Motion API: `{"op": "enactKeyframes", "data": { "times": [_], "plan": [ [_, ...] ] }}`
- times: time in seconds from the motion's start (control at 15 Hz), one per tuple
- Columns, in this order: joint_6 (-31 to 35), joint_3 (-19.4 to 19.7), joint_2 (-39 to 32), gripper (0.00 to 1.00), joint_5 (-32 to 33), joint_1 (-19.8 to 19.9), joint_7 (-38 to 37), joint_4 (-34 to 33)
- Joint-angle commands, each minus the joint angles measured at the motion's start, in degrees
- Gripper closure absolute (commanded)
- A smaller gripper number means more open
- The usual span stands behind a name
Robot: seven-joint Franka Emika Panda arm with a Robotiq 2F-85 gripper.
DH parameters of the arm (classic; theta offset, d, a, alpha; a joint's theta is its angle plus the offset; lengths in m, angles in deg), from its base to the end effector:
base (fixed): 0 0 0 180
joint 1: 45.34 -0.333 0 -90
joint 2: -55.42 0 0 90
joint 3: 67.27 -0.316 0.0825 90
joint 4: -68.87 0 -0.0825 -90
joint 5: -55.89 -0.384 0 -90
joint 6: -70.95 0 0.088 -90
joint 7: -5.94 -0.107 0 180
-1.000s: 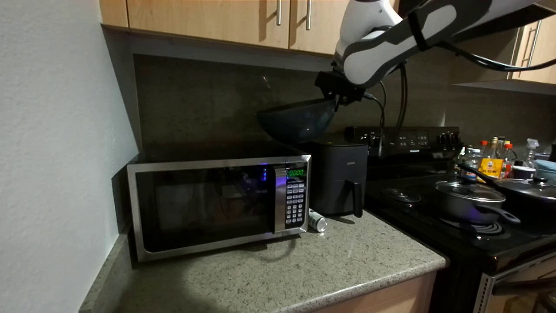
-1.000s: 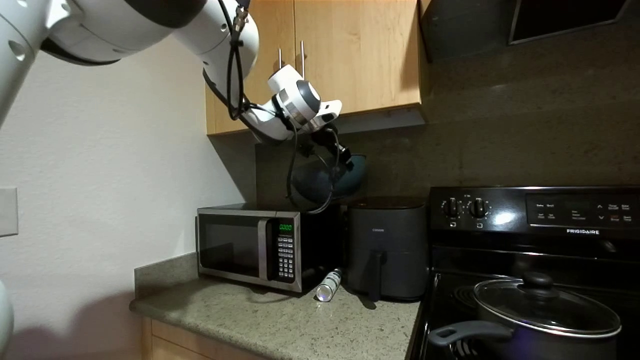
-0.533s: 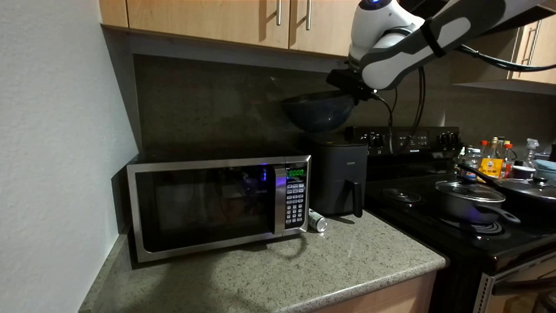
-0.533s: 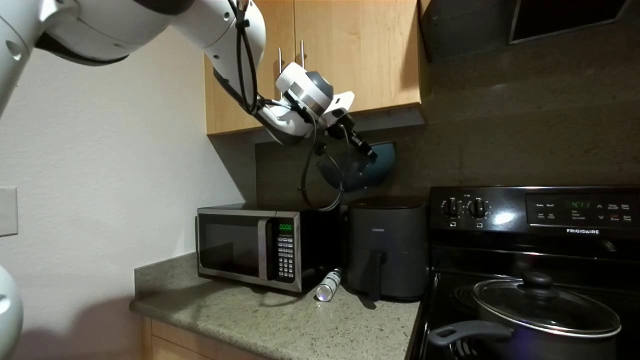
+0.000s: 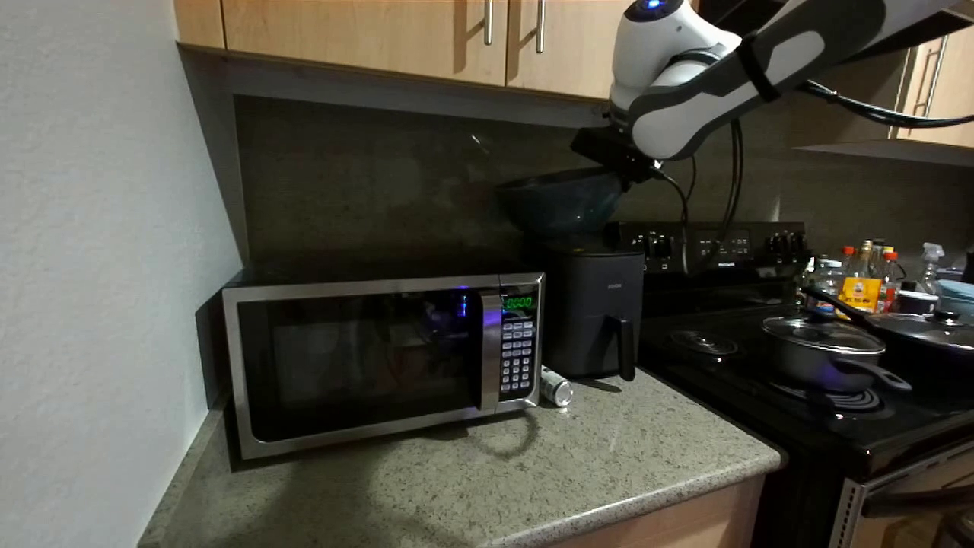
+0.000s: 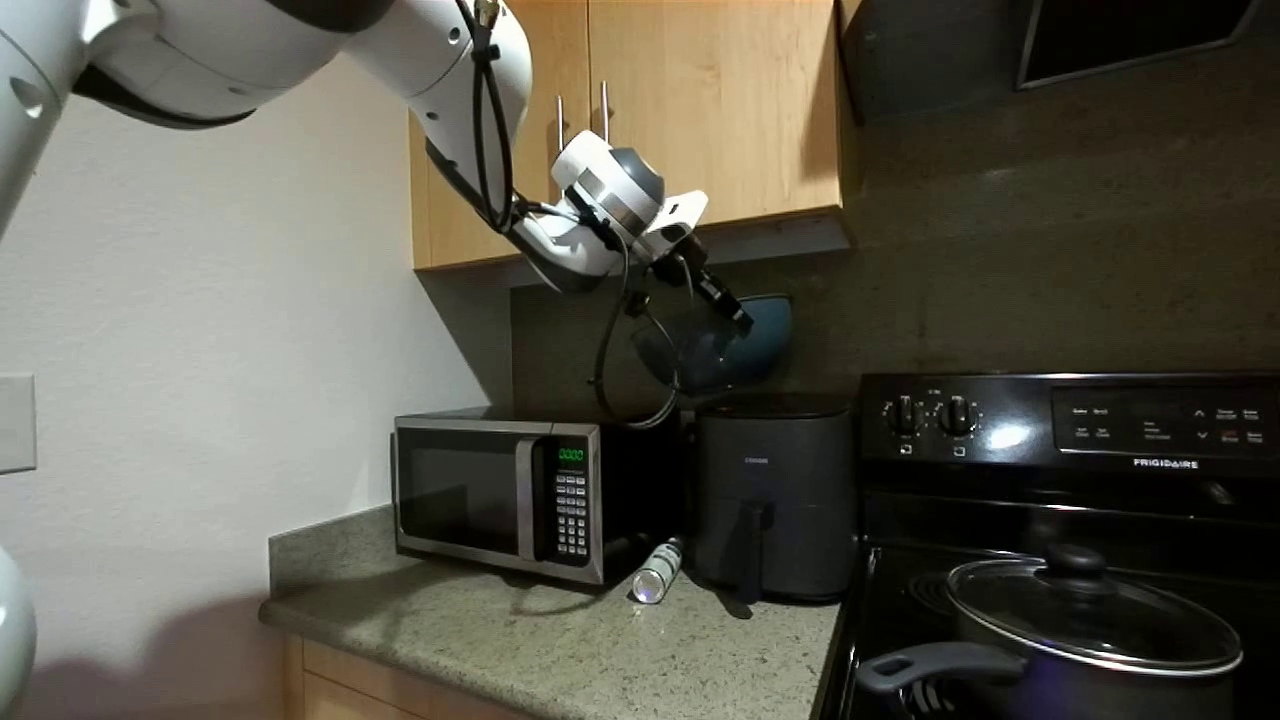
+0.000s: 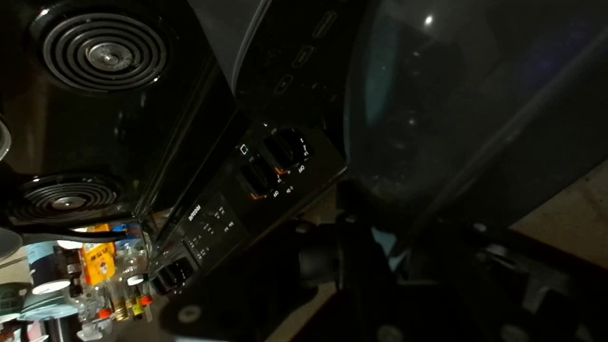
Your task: Remove the blue plate from the top of the air fryer and put it in the blue bowl, place the bowl on top of the air fryer
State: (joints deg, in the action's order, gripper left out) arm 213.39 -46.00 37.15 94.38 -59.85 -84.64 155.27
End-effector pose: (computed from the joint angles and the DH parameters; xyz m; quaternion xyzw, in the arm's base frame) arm 0.6994 -0.0406 0.5706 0.7289 -0.5192 0.4448 0.0363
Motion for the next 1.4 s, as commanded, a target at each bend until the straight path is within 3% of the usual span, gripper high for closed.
{"op": "enactKeyframes", "data": {
  "times": [0.0,0.2,0.53,0.87,0.93,1.07,1.33],
  "plan": [
    [-2.5,-4.7,-0.7,0.91,0.3,4.2,-1.0,-1.5],
    [-3.9,-5.6,-2.0,0.91,0.7,5.9,-2.5,-2.8],
    [-7.3,-3.7,-4.2,0.92,6.4,6.4,-13.1,-5.9],
    [-12.7,-6.6,-5.9,0.93,4.3,9.1,-9.5,-6.7],
    [-13.1,-7.3,-6.3,0.61,3.9,9.6,-8.6,-6.8],
    [-13.6,-8.1,-7.2,0.56,3.4,10.3,-7.8,-7.2],
    [-13.3,-8.6,-8.1,0.3,4.0,10.7,-7.7,-8.4]
  ]
}}
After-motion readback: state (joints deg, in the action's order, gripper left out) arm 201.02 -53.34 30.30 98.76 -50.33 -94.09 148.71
